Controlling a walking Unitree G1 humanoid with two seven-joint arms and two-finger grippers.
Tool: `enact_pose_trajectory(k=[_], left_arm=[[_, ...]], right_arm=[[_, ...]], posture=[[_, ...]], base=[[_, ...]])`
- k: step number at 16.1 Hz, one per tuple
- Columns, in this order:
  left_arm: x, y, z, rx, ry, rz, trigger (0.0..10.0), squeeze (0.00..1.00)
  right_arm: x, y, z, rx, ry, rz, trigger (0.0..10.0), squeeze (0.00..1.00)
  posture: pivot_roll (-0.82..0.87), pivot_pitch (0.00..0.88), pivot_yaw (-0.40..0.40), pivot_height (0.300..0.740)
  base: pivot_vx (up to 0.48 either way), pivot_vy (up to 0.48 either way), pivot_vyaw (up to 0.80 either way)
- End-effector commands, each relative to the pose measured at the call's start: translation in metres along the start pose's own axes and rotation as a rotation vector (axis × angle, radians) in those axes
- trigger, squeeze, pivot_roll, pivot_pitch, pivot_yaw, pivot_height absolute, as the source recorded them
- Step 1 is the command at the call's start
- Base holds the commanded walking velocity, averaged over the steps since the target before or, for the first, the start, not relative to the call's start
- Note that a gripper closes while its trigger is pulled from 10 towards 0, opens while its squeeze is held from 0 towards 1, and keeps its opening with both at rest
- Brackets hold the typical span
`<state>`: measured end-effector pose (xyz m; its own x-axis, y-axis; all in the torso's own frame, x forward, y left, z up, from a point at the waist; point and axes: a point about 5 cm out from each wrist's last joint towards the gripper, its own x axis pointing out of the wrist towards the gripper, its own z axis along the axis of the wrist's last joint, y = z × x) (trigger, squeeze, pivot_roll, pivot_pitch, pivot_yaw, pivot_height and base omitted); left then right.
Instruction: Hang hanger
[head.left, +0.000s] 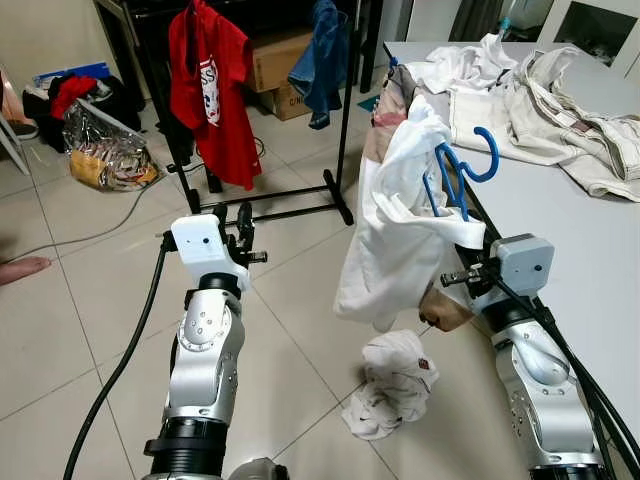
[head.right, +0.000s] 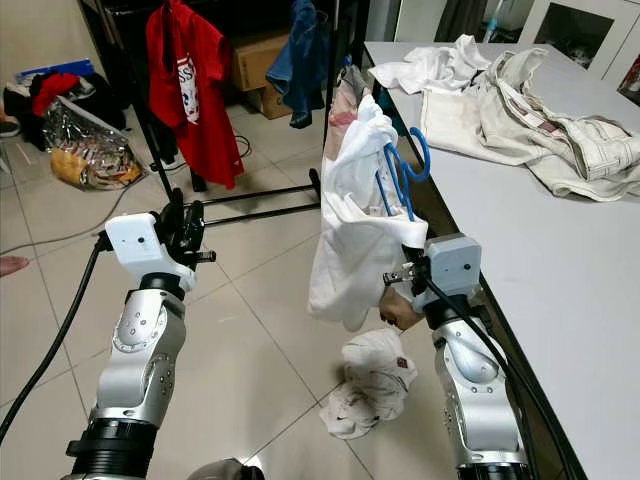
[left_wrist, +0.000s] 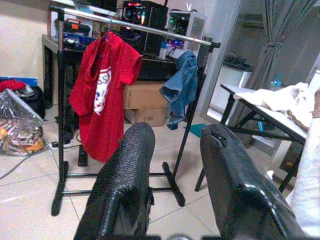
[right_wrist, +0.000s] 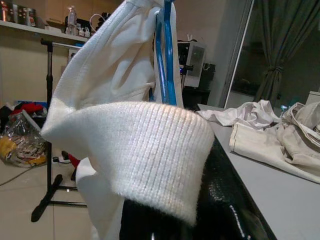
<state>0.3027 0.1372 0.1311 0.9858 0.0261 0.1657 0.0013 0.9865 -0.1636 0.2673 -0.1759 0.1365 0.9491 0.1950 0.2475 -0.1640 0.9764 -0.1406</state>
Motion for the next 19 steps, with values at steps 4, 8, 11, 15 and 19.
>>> enact_pose_trajectory(k=[4, 8, 11, 15, 19], left_arm=[[0.0036, -0.0013, 0.0000, -0.004, 0.008, -0.004, 10.0, 0.00], [0.0033, -0.0014, 0.0001, -0.002, 0.009, -0.007, 10.0, 0.00], [0.0037, -0.0016, 0.0001, -0.001, 0.010, -0.009, 10.0, 0.00], [0.0040, -0.0017, 0.0000, 0.003, 0.010, -0.010, 10.0, 0.00], [0.0047, -0.0017, 0.0002, 0.006, 0.008, -0.009, 10.0, 0.00]], right_arm=[[0.0028, -0.0003, 0.0087, 0.005, -0.043, -0.001, 10.0, 0.00], [0.0021, 0.0009, 0.0083, 0.006, -0.041, 0.001, 10.0, 0.00], [0.0021, 0.0011, 0.0082, 0.006, -0.040, 0.001, 10.0, 0.00], [0.0027, 0.0007, 0.0084, 0.005, -0.041, 0.002, 10.0, 0.00], [0.0031, 0.0022, 0.0080, 0.005, -0.039, 0.008, 10.0, 0.00]], posture=[[-0.02, 0.012, 0.010, 0.723], [-0.02, 0.012, 0.013, 0.723], [-0.02, 0.013, 0.013, 0.723], [-0.02, 0.012, 0.014, 0.723], [-0.02, 0.012, 0.014, 0.723]], base=[[0.000, 0.308, 0.00], [0.000, 0.302, 0.00], [0.000, 0.304, 0.00], [0.000, 0.284, 0.00], [0.000, 0.061, 0.00]])
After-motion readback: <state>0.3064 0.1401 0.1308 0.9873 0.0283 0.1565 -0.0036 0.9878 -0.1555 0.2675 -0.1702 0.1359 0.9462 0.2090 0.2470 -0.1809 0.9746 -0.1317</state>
